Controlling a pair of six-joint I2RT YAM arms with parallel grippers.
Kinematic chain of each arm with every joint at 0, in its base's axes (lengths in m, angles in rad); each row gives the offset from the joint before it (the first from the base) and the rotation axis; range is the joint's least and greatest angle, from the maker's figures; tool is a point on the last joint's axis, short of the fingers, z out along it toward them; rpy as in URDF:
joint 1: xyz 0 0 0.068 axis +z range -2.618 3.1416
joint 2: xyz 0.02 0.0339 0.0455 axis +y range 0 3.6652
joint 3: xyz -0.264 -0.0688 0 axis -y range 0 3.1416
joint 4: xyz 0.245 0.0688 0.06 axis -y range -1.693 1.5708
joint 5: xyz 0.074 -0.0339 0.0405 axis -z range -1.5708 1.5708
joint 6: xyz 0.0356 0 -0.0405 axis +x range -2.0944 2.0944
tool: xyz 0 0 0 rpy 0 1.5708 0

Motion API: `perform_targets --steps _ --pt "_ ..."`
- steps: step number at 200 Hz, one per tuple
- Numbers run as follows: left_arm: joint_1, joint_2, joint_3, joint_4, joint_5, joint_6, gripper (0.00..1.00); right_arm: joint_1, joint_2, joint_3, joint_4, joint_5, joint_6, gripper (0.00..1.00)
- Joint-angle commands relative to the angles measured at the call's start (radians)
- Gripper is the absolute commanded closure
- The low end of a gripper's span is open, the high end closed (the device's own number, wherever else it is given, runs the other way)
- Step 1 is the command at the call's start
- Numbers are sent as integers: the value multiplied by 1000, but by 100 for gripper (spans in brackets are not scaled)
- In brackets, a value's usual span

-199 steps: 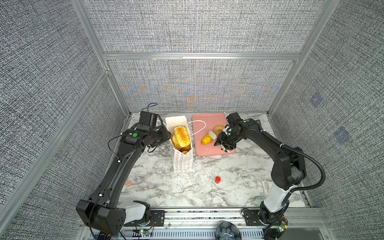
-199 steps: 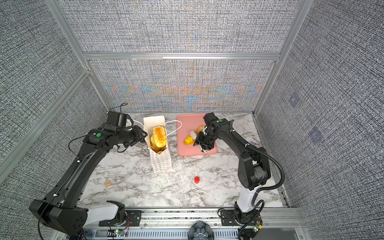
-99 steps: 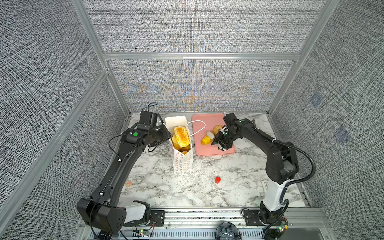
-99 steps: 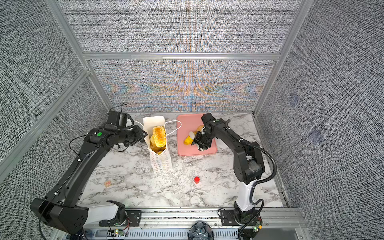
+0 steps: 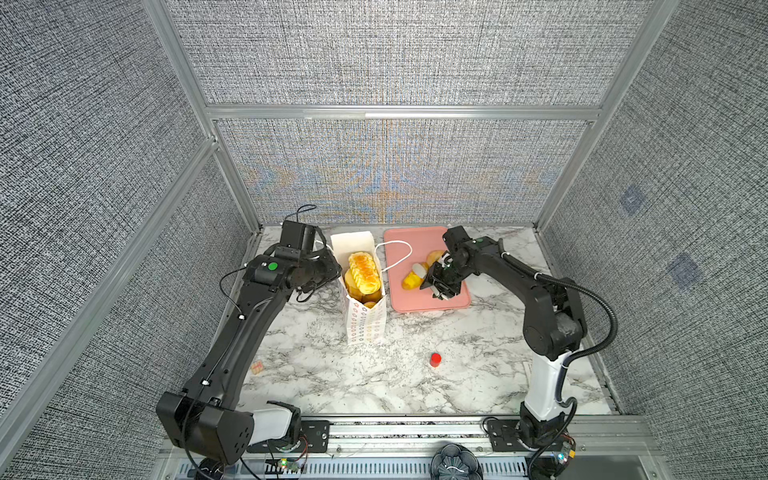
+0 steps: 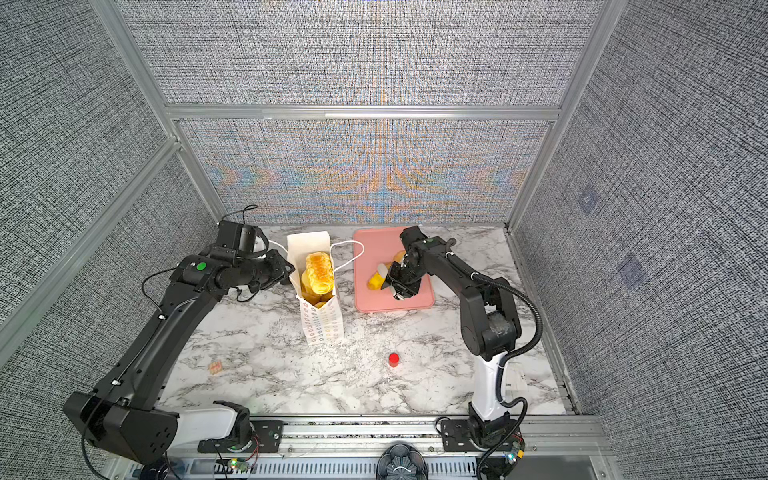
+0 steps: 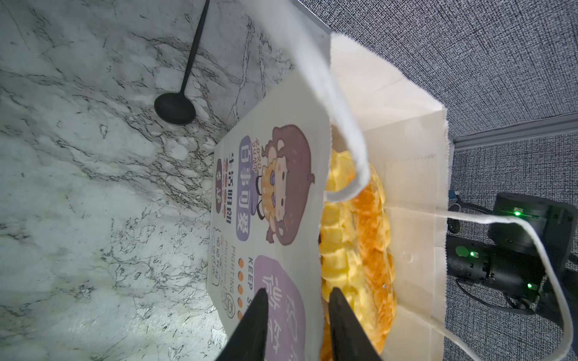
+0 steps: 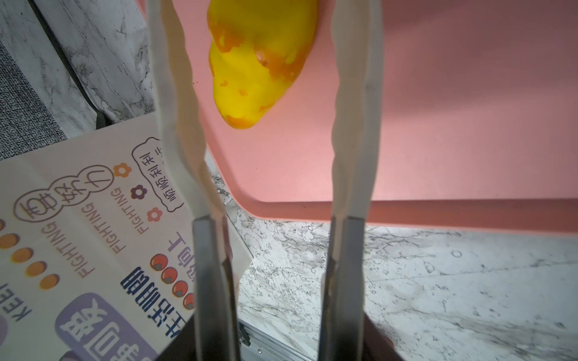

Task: Place the fake bread into the paper bag
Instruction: 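Lower the right gripper's tongs onto the yellow-orange bun on the tray, then pinch the yellow-orange bun with the tongs and lift it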

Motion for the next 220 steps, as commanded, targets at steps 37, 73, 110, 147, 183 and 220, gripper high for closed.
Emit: perform_targets --steps 37,73,110,147,183,220 --pt "10 -1 -6 4 4 9 65 0 26 26 10 -17 11 48" --pt "14 -3 -10 4 4 10 65 1 56 47 16 -29 18 48" --pt "20 -7 -12 0 4 11 65 0 82 67 18 -34 24 48" --pt "24 -12 -13 -1 5 13 66 1 96 74 23 -38 29 50" --pt "27 -14 -14 -3 5 11 66 -1 100 69 25 -35 26 57" --pt "30 -15 -13 -4 6 11 67 -2 85 57 26 -33 20 62"
